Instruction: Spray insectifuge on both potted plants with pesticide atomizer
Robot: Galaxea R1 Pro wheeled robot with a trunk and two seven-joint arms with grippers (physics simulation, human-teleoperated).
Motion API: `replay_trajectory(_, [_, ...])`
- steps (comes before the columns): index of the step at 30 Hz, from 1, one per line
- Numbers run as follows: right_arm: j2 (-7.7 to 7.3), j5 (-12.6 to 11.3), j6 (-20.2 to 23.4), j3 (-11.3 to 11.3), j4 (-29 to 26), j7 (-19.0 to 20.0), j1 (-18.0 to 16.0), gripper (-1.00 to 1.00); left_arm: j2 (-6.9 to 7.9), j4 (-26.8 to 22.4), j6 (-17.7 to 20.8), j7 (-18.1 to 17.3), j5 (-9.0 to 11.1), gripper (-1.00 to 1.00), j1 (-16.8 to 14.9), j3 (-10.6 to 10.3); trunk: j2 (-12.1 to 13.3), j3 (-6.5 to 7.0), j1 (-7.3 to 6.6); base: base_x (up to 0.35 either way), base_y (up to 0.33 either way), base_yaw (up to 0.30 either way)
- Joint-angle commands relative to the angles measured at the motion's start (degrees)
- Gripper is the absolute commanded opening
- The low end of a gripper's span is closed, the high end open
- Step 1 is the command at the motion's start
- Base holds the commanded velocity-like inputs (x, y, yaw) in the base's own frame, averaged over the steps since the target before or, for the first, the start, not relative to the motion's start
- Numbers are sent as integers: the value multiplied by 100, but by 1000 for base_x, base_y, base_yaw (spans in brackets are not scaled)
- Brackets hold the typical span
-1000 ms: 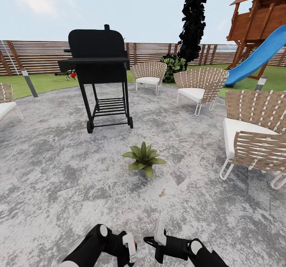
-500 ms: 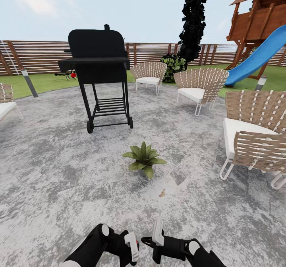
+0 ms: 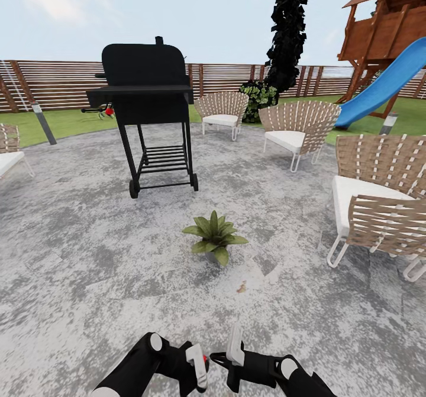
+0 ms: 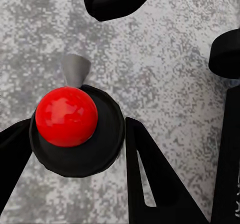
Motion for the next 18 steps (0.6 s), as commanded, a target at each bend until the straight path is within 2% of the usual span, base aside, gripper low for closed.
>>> replay_trajectory(1, [2, 33, -19, -3, -4, -2, -2, -100, -2, -9, -16, -14, -33, -100, -1, 2, -2, -5, -1, 0, 0, 0])
replay_trajectory(7, [-1, 36, -19, -3, -4, -2, -3, -100, 5, -3, -20, -34, -27, -100, -1, 7, -2, -5, -1, 0, 0, 0])
replay_trajectory(11, [0, 35, -19, -3, -3, -2, -2, -100, 14, -12, -27, -357, -34, -100, -1, 21, -2, -5, -1, 0, 0, 0])
replay_trajectory(18, [-1, 34, -19, -3, -3, -2, -2, -100, 17, -35, -13, -428, -27, -100, -1, 44, -2, -5, -1, 0, 0, 0])
